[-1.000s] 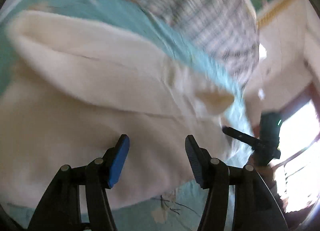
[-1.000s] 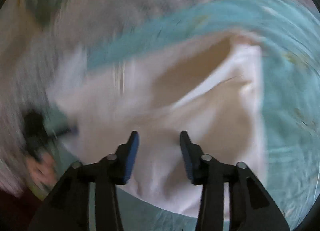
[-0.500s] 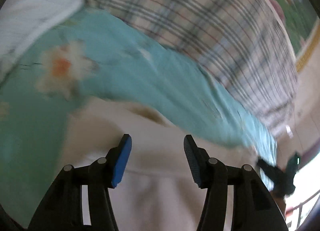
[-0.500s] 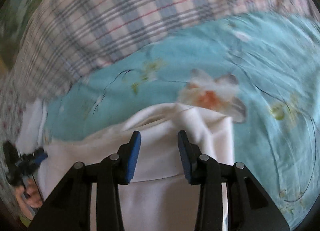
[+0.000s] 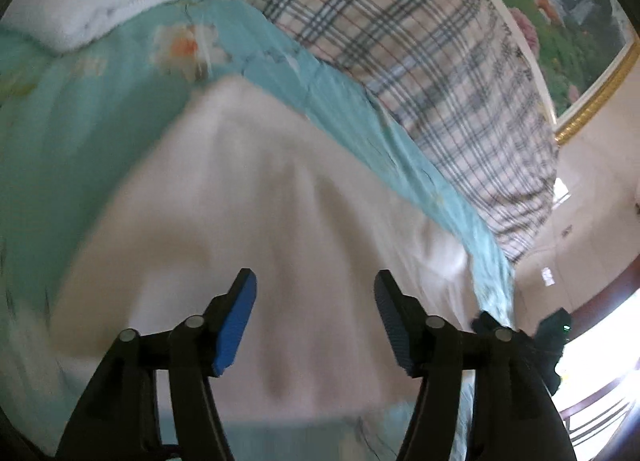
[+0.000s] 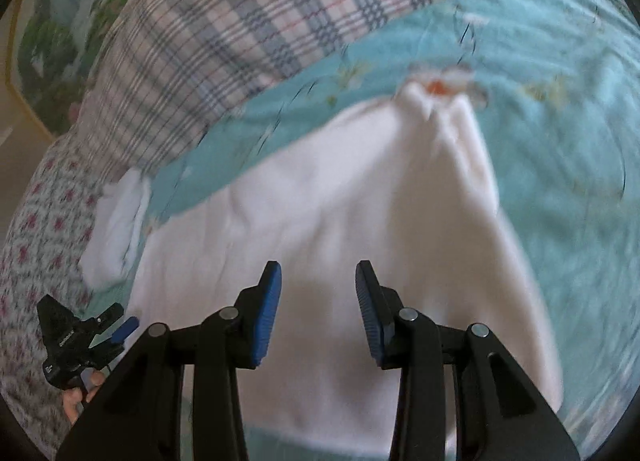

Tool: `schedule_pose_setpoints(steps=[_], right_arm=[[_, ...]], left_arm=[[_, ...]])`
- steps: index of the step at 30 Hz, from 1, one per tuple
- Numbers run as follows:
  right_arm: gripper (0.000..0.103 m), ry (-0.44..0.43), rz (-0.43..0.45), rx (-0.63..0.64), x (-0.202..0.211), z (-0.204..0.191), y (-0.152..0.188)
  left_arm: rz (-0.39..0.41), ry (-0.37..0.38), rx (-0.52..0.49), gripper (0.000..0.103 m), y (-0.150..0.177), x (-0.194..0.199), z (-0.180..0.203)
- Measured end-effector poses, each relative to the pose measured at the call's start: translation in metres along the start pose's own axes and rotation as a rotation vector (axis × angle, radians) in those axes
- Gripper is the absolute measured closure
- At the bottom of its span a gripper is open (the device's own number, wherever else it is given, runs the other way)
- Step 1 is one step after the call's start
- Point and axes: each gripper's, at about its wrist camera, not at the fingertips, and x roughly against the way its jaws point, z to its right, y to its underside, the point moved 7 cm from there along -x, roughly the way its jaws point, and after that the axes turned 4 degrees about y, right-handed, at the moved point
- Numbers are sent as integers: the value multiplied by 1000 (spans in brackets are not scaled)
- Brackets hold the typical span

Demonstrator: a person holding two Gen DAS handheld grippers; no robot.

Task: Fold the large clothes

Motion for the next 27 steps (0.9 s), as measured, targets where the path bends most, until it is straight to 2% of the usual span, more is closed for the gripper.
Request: schedule_pose_setpoints(steps=[4,8,10,13,14,15,20,23,25,26,27], right_arm=[[63,-6,-28,13,3,-10,26],[63,-16,-31,42,7,-24,34],[63,-29,-31,57,7,-33,33],[64,-49,-43,99,4,-52,34],[69,-62,-49,116,1,-60,35],[78,-76,-63,143,-4,-73,37],[90,-125,-123,279,-34,-124,48],[94,-97,-182,324,-61,-135,59],[102,-25,-246,362,-88,-126,72],[103,-50,-236,354,-91,-124,72],[103,-80,-229,334,-93,-121,72]], left_arm=[[-59,23,13,38,48,11,9],[-97,16,57,36,81,15,0],[-104,22,103,36,87,13,-9],[-60,31,144,36,78,12,-18],[-39,15,150,36,71,11,-21],[-23,6,157,36,65,10,-25],[38,-13,210,41,38,1,-40],[56,-16,232,50,27,-1,-50],[58,-25,232,66,23,-3,-55],[57,-27,233,73,20,-5,-58],[56,-23,237,87,18,-6,-61]])
